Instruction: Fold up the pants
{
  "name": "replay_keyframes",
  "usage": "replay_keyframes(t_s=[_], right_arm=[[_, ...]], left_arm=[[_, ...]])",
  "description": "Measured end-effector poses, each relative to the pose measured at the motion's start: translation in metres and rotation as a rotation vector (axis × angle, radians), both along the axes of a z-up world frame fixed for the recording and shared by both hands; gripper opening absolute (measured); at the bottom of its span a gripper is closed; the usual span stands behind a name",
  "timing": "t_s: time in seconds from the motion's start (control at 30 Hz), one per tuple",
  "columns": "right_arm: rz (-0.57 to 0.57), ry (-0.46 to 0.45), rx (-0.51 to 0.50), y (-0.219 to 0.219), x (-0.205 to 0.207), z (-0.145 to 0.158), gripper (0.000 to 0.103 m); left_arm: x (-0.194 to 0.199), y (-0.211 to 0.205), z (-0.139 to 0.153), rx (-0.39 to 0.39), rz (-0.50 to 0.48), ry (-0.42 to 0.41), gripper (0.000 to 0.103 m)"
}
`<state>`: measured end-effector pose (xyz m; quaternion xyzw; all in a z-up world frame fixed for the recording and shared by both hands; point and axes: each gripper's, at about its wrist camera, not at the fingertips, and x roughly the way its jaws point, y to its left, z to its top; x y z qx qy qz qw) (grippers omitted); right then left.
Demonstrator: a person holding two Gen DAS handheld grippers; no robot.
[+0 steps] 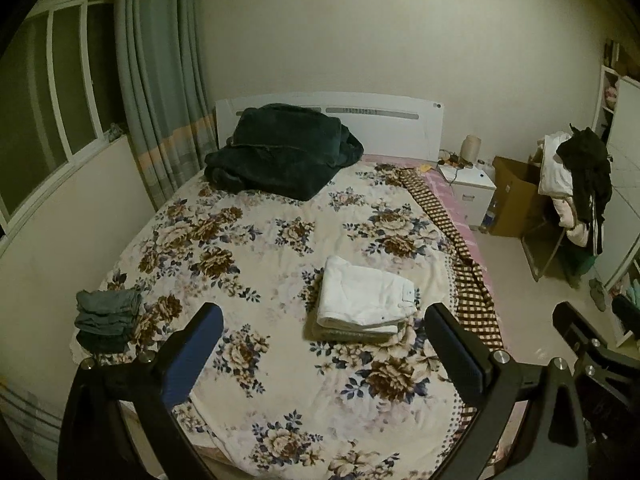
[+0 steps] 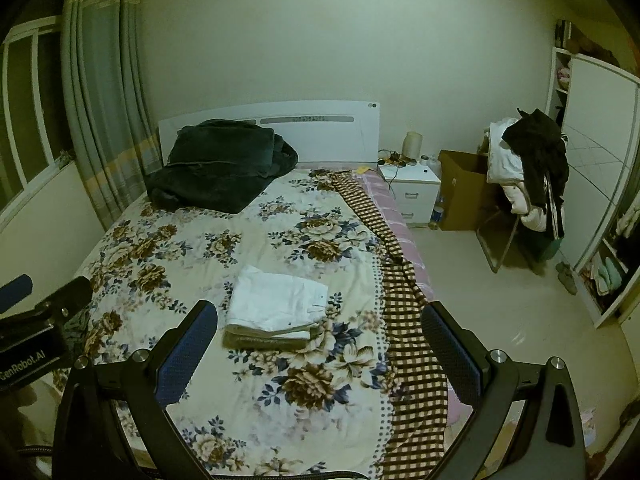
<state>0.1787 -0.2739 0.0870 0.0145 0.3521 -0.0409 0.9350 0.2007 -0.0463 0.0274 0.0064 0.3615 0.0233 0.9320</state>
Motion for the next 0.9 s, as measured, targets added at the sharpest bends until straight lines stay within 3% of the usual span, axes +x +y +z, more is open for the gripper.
replay_keyframes(t_s=[0.9], right_arm=[[0.014, 0.072, 0.030, -0.010, 0.007, -0.023, 0.103]], left_arm=[[-0.005, -0.009, -0.004, 0.017, -0.005, 0.057, 0.103]])
